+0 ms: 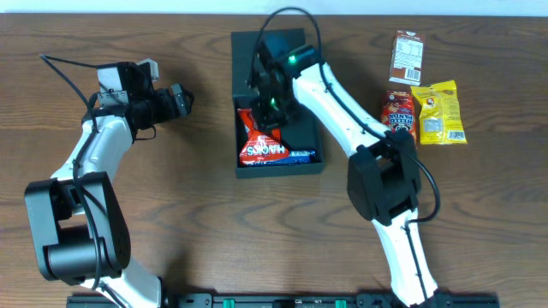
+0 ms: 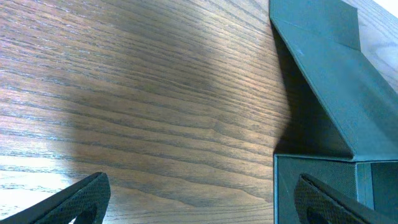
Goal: Pack container
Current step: 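Lower the red HACKS bag into the box and open the right gripper, then press the HACKS bag down inside the box with the right gripper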
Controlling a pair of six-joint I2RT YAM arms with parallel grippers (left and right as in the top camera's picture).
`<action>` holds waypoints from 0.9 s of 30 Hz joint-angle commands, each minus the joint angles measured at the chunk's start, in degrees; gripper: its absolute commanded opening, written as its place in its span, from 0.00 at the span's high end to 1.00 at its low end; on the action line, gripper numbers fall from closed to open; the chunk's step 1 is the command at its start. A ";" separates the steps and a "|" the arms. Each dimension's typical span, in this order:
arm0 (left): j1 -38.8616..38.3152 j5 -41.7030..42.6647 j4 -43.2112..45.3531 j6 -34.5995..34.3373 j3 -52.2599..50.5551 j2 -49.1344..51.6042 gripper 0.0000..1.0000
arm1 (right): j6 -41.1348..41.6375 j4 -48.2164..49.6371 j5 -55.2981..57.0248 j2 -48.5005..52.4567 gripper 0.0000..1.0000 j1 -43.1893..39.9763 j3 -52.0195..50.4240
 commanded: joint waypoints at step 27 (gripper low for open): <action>0.13 -0.37 -1.79 1.25 1.42 -0.24 0.04 | -1.99 -4.17 14.58 -2.29 0.98 -2.49 6.88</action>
